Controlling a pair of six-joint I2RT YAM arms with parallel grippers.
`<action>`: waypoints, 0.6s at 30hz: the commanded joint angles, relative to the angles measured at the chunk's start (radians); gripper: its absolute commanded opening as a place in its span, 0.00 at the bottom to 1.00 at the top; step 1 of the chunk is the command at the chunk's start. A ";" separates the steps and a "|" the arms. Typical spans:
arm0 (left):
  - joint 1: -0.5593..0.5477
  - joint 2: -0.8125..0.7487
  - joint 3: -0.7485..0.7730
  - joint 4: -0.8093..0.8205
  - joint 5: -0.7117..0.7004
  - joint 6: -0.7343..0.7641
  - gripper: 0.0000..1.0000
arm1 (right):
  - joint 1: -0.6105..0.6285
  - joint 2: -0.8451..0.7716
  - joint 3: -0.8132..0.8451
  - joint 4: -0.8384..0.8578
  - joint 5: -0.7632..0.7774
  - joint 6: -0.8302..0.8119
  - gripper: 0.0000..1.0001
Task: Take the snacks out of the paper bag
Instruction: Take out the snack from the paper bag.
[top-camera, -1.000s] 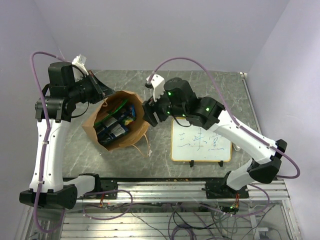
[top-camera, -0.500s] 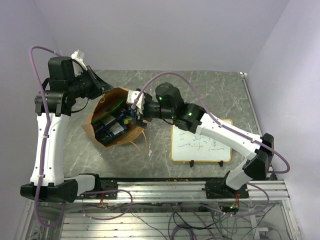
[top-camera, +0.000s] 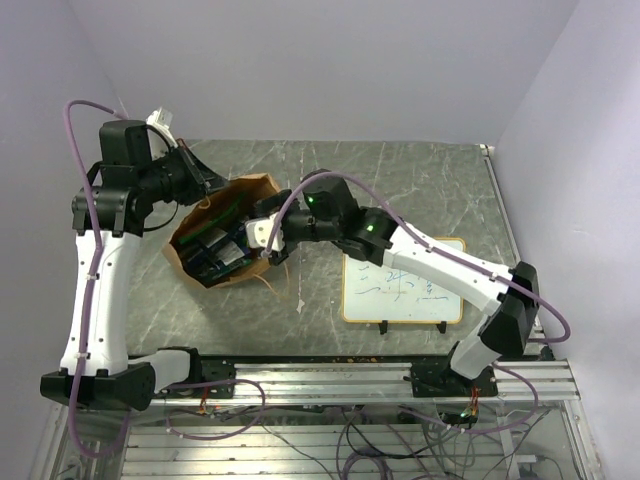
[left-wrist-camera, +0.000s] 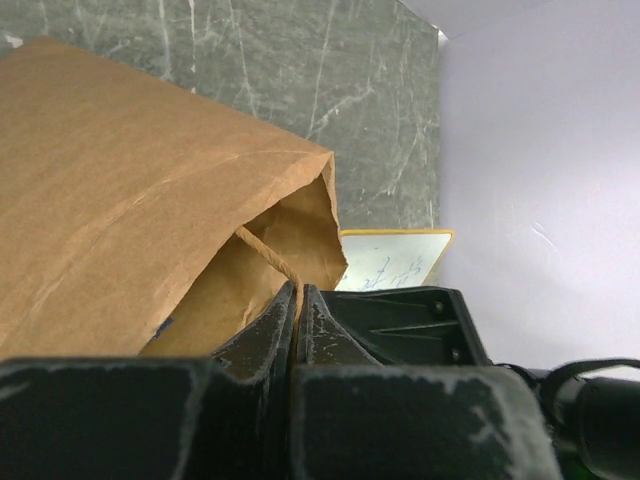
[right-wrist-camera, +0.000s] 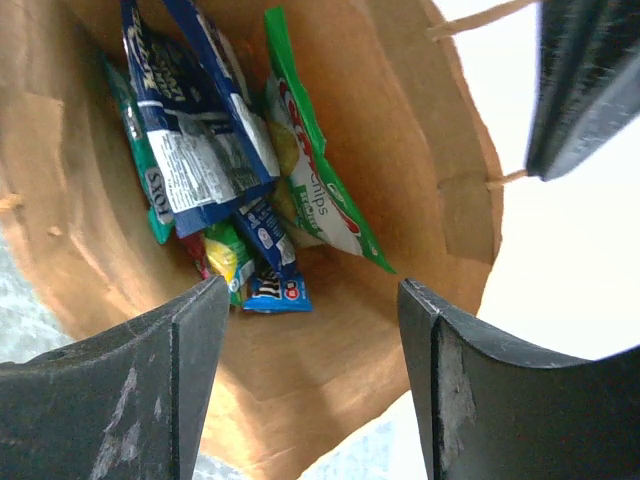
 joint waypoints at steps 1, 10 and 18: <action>0.003 -0.025 0.011 0.012 0.088 0.037 0.07 | -0.001 0.051 0.055 -0.055 -0.017 -0.209 0.67; 0.003 0.055 0.135 -0.055 0.081 0.143 0.07 | 0.022 0.189 0.212 -0.155 -0.032 -0.326 0.63; 0.000 0.051 0.096 -0.026 0.101 0.112 0.07 | 0.029 0.279 0.272 -0.139 0.008 -0.376 0.63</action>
